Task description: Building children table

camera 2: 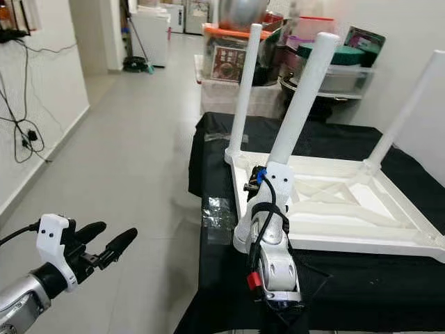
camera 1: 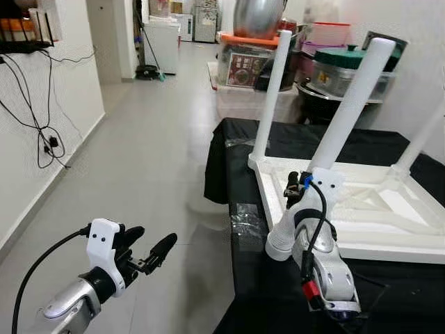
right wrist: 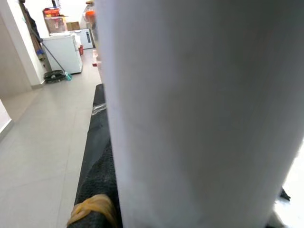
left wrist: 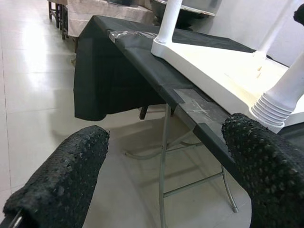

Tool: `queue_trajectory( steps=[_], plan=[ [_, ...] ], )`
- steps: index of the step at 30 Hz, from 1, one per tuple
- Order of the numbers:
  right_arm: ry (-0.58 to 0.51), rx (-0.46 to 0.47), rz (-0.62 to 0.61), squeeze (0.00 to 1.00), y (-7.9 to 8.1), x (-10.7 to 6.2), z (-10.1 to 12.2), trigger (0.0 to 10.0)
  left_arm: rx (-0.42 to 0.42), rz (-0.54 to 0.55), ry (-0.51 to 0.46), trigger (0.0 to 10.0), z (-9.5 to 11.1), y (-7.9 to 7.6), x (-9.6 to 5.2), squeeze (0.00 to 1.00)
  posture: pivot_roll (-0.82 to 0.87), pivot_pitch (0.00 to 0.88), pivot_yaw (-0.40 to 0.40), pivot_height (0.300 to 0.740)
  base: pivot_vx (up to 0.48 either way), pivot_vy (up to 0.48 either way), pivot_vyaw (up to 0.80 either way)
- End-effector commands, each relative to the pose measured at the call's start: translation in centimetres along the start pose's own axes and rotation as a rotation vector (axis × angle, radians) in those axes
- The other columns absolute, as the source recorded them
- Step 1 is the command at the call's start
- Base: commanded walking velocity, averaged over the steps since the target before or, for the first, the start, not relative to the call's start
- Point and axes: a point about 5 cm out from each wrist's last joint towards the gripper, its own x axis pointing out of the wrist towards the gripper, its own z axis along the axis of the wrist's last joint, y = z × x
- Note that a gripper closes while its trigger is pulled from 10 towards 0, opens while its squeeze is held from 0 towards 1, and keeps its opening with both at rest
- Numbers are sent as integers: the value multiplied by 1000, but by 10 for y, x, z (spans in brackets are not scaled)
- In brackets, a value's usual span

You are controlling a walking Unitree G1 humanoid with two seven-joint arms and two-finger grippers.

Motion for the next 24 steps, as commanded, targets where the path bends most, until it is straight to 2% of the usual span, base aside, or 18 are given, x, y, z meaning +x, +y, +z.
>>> queue_trajectory(
  steps=[1,9,15,16,17,18,19,21,22,23,24],
  plan=[
    [282,-75,-147,0,-33,-8,-62,0,-6,-4,15,10000,-3,0,-1,0,94,0,-61,740,0,0,0],
    [265,-91,-128,0,-30,-8,-60,0,-8,-2,16,10000,-4,0,-1,0,95,0,-63,740,0,0,0],
    [274,-102,-71,0,-27,-8,-61,0,-11,-4,17,10000,-4,-1,-1,0,91,0,-61,740,0,0,0],
    [282,-99,-18,0,-24,-8,-62,0,-12,-5,17,10000,-4,-1,-1,0,90,0,-61,740,0,0,0],
    [273,-81,158,0,-11,-8,-61,0,-13,-6,19,10000,-5,-1,-1,0,88,0,-60,740,0,0,0],
    [273,-81,158,0,-11,-8,-61,0,-13,-6,19,10000,-5,-1,-1,0,88,0,-60,740,0,0,0],
    [266,-68,284,0,-2,-9,-60,0,-14,-8,21,10000,-5,-1,-1,0,88,0,-60,740,0,0,0],
    [266,-68,284,0,-2,-9,-60,0,-14,-8,21,10000,-5,-1,-1,0,88,0,-60,740,0,0,0],
    [286,-17,560,0,11,-13,-57,0,-15,-8,22,10000,-6,-1,0,0,88,0,-63,740,0,0,0],
    [286,-17,560,0,11,-13,-57,0,-15,-8,22,10000,-6,-1,0,0,88,0,-63,740,0,0,0],
    [308,-12,646,0,13,-14,-57,0,-16,-8,22,10000,-6,-1,0,0,88,0,-63,740,0,0,0]
  ],
)
